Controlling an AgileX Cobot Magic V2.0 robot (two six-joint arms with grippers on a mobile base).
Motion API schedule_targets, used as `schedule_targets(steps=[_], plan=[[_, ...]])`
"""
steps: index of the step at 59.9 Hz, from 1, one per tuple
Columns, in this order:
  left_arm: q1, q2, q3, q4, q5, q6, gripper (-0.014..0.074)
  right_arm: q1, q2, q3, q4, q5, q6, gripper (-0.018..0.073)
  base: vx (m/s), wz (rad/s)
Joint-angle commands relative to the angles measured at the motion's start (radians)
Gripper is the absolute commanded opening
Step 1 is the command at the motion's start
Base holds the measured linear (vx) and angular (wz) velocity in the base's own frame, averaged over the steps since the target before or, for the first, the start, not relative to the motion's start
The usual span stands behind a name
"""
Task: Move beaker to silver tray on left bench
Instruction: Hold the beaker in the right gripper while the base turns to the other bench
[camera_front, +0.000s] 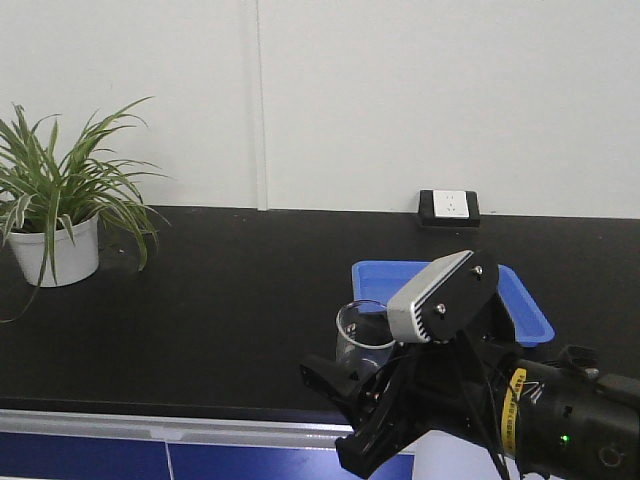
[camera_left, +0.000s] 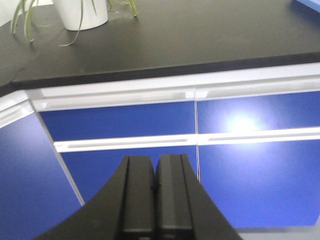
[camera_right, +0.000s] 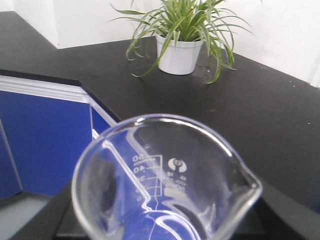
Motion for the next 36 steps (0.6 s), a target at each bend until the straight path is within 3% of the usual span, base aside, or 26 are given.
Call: schedule_targets(steps=[1, 20, 36], plan=[[-0.005, -0.007, 0.02, -0.003, -0.075, -0.002, 0.0001, 0.0, -0.029, -0.029, 0.026, -0.025, 0.0, -0.0013, -0.24, 0.07], [-0.005, -0.007, 0.02, -0.003, -0.075, -0.002, 0.0001, 0.0, -0.029, -0.029, 0.026, -0.025, 0.0, -0.0011, -0.21, 0.17], [-0.005, -0.007, 0.02, -0.003, -0.075, -0.002, 0.0001, 0.0, -0.029, -0.029, 0.026, -0.026, 0.0, -0.0011, -0.16, 0.43]])
